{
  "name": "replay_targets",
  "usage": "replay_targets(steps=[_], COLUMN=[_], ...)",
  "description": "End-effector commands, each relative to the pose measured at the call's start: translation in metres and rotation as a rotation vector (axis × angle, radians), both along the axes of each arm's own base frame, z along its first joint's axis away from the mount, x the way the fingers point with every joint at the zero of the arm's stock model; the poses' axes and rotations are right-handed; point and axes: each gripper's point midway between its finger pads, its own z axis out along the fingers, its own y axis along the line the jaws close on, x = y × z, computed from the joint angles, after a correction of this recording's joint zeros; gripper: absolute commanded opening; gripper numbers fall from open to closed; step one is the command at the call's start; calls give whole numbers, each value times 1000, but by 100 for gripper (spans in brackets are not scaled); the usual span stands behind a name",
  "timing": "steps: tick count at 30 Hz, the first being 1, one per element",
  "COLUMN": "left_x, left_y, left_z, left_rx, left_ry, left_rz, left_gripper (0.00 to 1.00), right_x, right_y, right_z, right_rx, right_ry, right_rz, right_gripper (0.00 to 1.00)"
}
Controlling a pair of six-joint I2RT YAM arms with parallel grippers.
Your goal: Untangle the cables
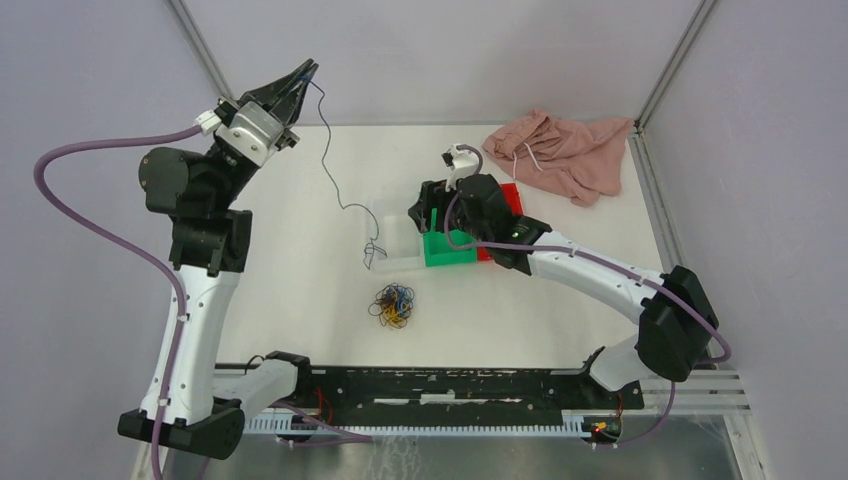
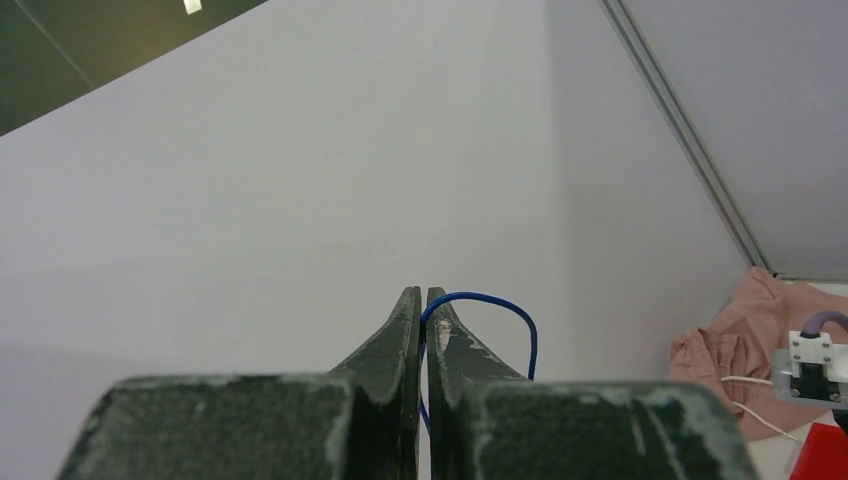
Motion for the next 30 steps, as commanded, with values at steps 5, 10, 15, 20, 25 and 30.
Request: replay_targets(steps=[5, 10, 15, 20, 25, 30], left_x=[22, 35, 45, 48, 51, 55], left_y=[2, -4, -9, -14, -21, -24], left_z=[13, 12, 18, 21, 18, 18], left_rx=[-55, -63, -80, -92, -88, -84], left_ry=[-32, -32, -35, -40, -36, -39], left_rz=[21, 13, 15, 5, 1, 6], left_gripper=[3, 3, 3, 4, 4, 4], right_x=[3, 3, 1, 0, 0, -1], right_y=[-6, -9, -13, -16, -18, -21], right_z=[17, 12, 7, 2, 1, -2], right_rx=[50, 54, 59, 57, 58, 58], right_ry=[-9, 2, 11, 24, 28, 36], right_rz=[-33, -42, -51, -58, -63, -68], right_gripper=[72, 71, 71, 71, 71, 71])
